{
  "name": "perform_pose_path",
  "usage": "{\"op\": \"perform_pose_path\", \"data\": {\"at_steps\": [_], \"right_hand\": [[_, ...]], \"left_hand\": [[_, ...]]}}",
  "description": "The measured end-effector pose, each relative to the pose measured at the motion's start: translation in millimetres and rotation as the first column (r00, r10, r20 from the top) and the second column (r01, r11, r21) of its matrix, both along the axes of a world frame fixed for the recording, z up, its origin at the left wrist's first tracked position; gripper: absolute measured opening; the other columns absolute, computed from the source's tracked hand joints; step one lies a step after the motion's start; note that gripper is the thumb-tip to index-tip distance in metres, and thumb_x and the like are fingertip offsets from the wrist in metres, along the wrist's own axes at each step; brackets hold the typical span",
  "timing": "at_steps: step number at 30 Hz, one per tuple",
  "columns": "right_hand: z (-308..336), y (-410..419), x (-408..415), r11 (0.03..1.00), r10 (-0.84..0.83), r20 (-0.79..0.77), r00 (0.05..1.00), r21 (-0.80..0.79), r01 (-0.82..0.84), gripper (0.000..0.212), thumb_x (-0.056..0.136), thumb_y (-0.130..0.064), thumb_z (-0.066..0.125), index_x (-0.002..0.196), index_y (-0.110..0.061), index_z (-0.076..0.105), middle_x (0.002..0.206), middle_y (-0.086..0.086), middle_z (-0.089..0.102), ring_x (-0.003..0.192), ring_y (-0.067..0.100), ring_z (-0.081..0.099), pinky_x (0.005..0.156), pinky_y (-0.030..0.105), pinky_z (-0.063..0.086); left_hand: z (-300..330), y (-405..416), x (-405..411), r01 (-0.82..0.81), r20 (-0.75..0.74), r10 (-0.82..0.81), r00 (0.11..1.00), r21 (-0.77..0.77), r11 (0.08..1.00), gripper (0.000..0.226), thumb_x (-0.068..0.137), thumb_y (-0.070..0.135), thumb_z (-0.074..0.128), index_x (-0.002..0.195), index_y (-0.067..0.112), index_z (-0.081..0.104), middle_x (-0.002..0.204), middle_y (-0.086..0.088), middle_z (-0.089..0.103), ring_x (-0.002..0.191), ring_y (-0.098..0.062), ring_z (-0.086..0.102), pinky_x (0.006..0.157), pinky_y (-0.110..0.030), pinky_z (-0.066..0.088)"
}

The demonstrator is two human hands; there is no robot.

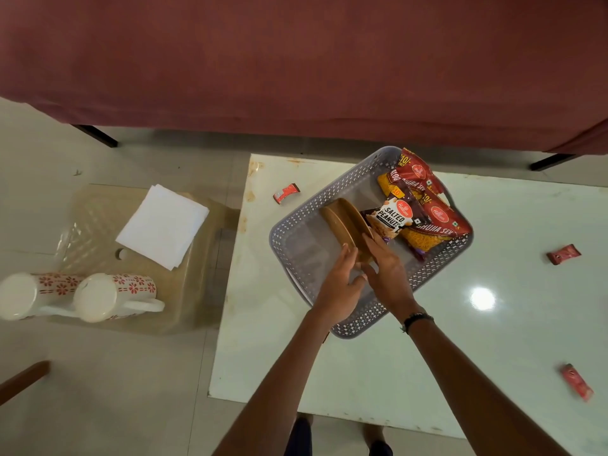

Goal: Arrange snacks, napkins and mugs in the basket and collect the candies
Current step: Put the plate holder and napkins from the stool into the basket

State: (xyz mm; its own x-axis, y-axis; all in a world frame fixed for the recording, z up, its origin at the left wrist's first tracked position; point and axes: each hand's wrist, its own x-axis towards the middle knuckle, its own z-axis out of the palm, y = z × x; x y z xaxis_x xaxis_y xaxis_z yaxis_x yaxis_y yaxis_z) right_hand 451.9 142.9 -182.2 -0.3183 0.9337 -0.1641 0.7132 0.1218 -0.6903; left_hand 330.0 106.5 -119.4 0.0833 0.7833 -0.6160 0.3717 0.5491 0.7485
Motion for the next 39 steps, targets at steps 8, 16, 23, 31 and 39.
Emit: {"op": "perform_pose_path", "data": {"at_steps": [8,16,23,31,39], "right_hand": [[36.2,-16.0,-4.8,0.964,-0.204,0.185,0.961,0.210,0.164,0.029,0.087,-0.002,0.058,0.115,-0.010,0.053,0.143,0.007,0.043,0.123,0.024,0.052,0.080,0.034,0.057],[71.2,-6.3,-87.1,0.953,-0.045,0.055,0.997,0.303,0.026,0.026,0.089,-0.003,0.050,0.112,-0.013,0.056,0.108,0.005,0.063,0.091,0.021,0.061,0.066,0.033,0.055],[56.4,13.9,-240.4,0.981,0.192,-0.102,0.976,-0.016,-0.195,0.035,0.089,-0.009,0.052,0.124,-0.011,0.050,0.130,0.006,0.052,0.115,0.022,0.054,0.095,0.032,0.047],[22.5,43.4,-332.4,0.898,-0.096,-0.156,0.983,-0.440,0.018,0.061,0.085,-0.020,0.063,0.138,-0.009,0.034,0.143,0.010,0.041,0.128,0.026,0.044,0.094,0.026,0.036],[1.1,37.1,-354.4,0.927,-0.174,-0.120,0.978,-0.356,0.121,0.051,0.076,-0.024,0.073,0.119,-0.013,0.047,0.119,0.008,0.058,0.098,0.022,0.060,0.081,0.034,0.054]], "left_hand": [[10.7,-7.0,-12.7,-0.236,0.030,0.234,0.972,0.111,0.965,0.041,0.095,0.014,0.046,0.136,0.020,0.042,0.147,0.001,0.041,0.135,-0.017,0.039,0.102,-0.026,0.038],[15.3,-32.8,-109.0,-0.608,-0.029,0.643,0.765,0.295,0.737,0.036,0.089,-0.002,0.048,0.120,0.015,0.054,0.123,0.006,0.057,0.108,-0.009,0.054,0.094,-0.025,0.048],[-4.8,-51.9,-217.8,-0.260,-0.543,0.405,0.736,0.325,0.909,0.059,0.089,0.004,0.046,0.144,0.007,0.027,0.157,-0.012,0.016,0.145,-0.029,0.012,0.117,-0.037,0.014],[-30.4,-48.3,-271.2,-0.036,-0.730,0.022,0.683,-0.004,0.999,0.062,0.092,0.018,0.038,0.149,0.015,0.012,0.159,-0.011,0.005,0.144,-0.030,0.019,0.116,-0.043,0.019],[-33.6,-45.0,-281.6,-0.026,-0.734,0.004,0.679,-0.018,1.000,0.058,0.091,0.024,0.038,0.147,0.022,0.022,0.158,-0.007,0.015,0.139,-0.030,0.029,0.116,-0.047,0.016]]}}
